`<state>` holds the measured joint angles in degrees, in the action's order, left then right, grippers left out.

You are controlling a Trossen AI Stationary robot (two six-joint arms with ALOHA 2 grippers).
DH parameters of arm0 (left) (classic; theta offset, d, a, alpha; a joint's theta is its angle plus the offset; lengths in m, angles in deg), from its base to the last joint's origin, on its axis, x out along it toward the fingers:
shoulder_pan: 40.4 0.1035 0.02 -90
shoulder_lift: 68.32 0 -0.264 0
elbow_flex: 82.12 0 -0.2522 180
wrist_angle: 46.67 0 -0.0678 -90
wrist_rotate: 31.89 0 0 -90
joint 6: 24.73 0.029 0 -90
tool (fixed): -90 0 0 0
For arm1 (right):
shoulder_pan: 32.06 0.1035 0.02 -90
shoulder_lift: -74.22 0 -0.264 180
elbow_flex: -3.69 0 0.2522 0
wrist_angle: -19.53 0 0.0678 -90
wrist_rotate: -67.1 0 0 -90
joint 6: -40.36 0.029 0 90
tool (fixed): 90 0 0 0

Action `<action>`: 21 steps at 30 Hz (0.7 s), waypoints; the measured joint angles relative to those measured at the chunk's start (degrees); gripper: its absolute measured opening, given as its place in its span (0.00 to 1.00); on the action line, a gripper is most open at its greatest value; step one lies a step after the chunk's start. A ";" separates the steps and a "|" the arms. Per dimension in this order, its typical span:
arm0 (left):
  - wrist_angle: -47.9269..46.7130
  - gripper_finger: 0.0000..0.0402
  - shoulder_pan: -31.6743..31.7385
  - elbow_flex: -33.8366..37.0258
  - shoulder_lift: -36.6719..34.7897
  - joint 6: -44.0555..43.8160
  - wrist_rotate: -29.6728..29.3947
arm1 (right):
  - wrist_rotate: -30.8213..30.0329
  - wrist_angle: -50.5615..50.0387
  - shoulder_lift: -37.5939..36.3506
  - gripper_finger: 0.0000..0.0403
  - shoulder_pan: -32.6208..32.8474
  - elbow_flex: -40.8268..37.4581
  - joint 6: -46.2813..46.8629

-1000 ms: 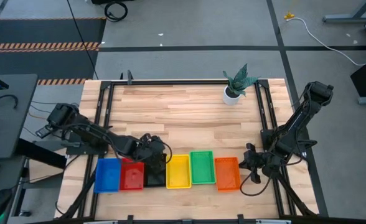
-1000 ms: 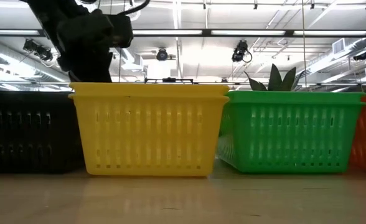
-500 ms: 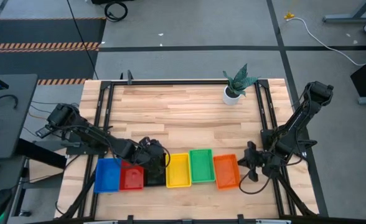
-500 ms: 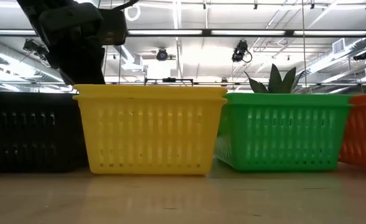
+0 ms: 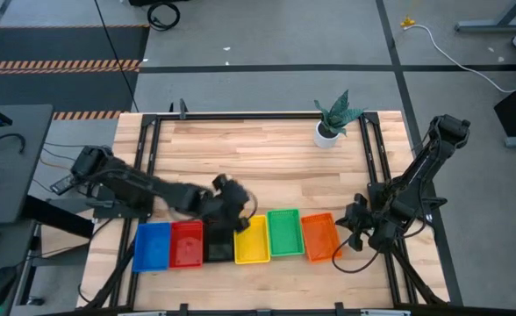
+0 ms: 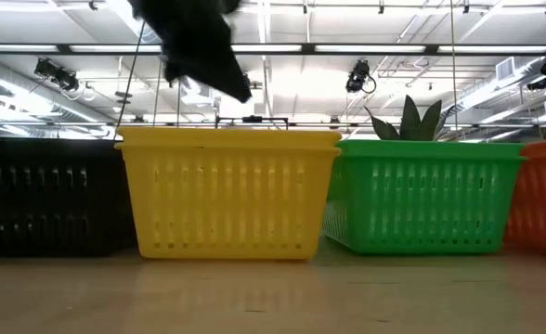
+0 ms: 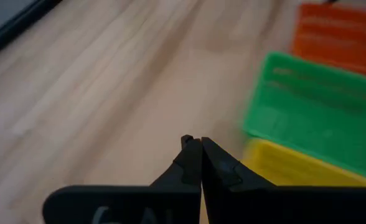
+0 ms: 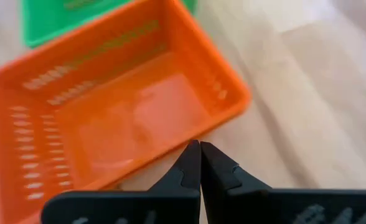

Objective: Stack baskets by color
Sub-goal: Adjust the colored bins

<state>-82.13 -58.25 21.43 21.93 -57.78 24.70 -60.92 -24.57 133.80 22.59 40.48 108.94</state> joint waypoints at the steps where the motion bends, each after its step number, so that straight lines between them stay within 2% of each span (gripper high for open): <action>1: 0.60 0.00 1.48 -0.28 1.32 1.49 0.53 | -0.04 -2.66 0.00 0.01 0.00 0.75 1.17; 5: 11.12 0.00 6.46 -1.62 8.90 11.04 4.70 | 0.74 -8.25 0.02 0.01 0.00 1.59 5.01; 8: 18.50 0.00 9.13 -3.55 15.34 15.32 9.13 | 4.85 -7.98 0.10 0.01 0.35 1.22 5.14; 12: 18.67 0.00 11.42 -8.49 21.87 17.06 15.99 | 7.00 -6.39 0.69 0.01 2.01 0.63 5.39; 17: 17.85 0.00 11.55 -13.83 26.32 20.46 25.94 | 8.52 4.52 2.69 0.01 4.36 -1.87 4.54; 21: 16.73 0.01 10.72 -15.13 26.94 20.88 27.39 | 8.52 10.27 5.67 0.01 6.16 -2.47 4.43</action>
<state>-65.40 -47.54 6.29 48.87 -36.90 52.09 -52.40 -14.30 139.46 28.75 38.01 113.37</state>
